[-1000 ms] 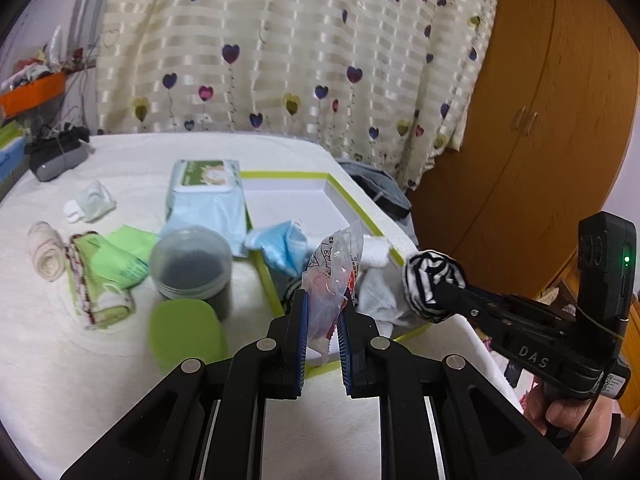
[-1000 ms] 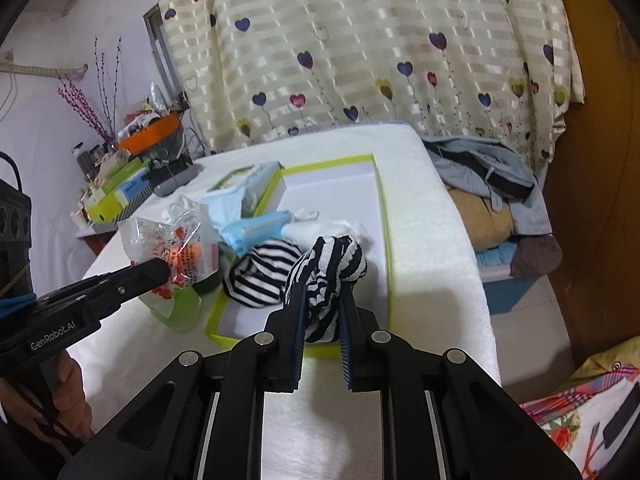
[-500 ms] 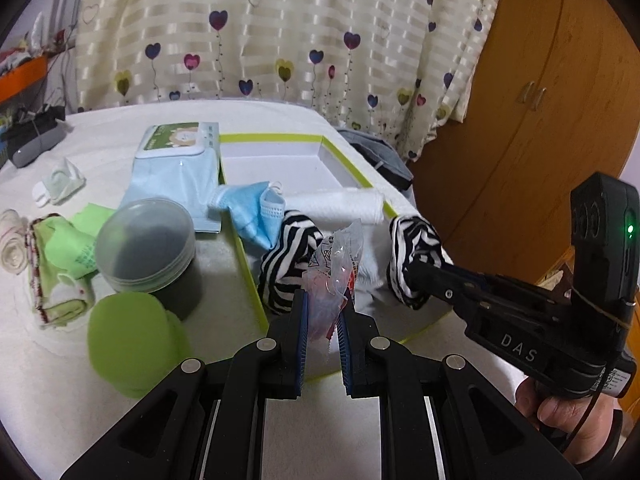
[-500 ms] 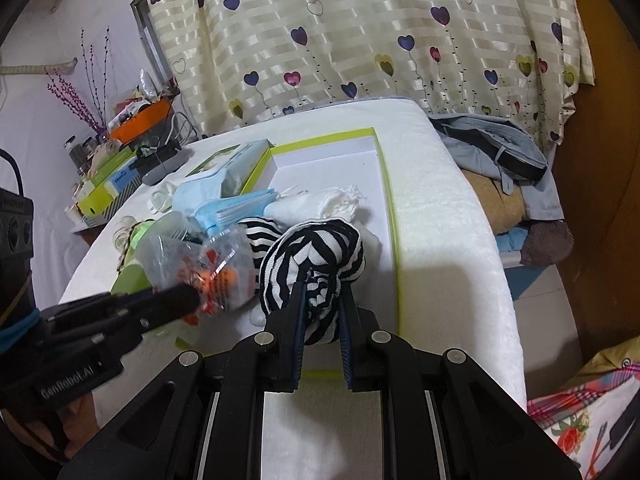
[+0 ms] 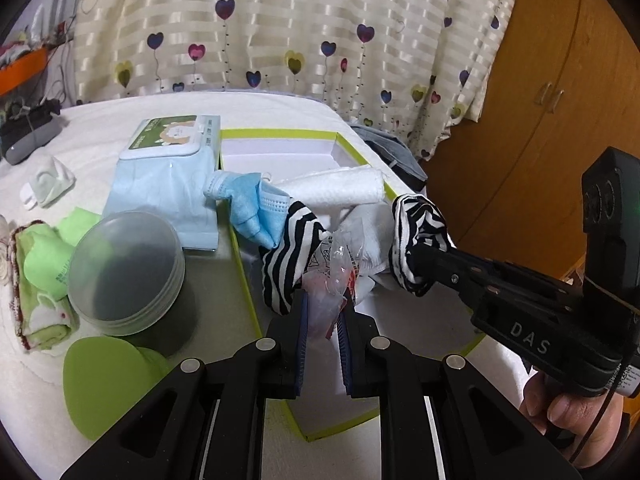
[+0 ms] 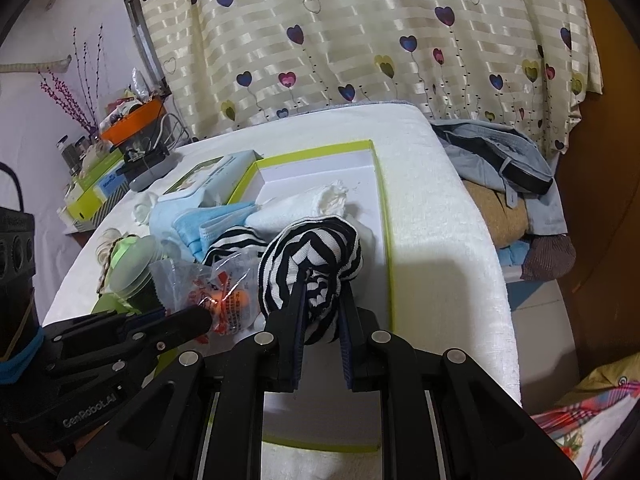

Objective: Organize soft objects
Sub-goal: 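Lower the striped sock into the box and open the right tool, then lower the plastic bag into the box and open the left tool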

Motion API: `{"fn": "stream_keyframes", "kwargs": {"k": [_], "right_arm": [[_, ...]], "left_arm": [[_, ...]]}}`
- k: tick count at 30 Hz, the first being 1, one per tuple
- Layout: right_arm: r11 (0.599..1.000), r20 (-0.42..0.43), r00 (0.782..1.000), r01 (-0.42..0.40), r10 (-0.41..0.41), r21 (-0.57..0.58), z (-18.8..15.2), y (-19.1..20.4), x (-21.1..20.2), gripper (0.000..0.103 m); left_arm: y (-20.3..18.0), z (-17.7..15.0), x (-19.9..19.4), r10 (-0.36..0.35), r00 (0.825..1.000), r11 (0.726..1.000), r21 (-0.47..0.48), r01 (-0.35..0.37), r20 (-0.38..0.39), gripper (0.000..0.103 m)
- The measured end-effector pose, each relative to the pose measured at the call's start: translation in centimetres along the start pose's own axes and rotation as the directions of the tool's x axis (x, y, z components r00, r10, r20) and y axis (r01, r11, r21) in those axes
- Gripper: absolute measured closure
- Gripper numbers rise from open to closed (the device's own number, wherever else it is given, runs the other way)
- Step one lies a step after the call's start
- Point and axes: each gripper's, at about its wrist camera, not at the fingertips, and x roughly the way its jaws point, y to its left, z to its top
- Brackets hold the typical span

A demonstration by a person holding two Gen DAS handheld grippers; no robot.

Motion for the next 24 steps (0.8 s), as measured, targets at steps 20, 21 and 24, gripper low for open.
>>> {"fn": "stream_keyframes", "kwargs": {"k": [20, 21, 24], "right_arm": [[0.997, 0.025, 0.996, 0.083, -0.083, -0.004, -2.3, 1.0, -4.7, 0.054], [0.996, 0.029, 0.996, 0.084, -0.084, -0.004, -2.3, 1.2, -5.0, 0.054], [0.996, 0.038, 0.995, 0.093, -0.093, -0.005, -2.3, 1.6, -5.6, 0.054]], "left_arm": [[-0.6, -1.6, -3.6, -0.028, 0.999, 1.0, 0.015, 0.027, 0.038, 0.073], [-0.6, -1.7, -3.8, -0.027, 0.999, 0.999, 0.017, 0.027, 0.041, 0.073], [-0.8, -1.9, -4.9, -0.03, 0.998, 0.999, 0.027, 0.029, 0.06, 0.073]]}}
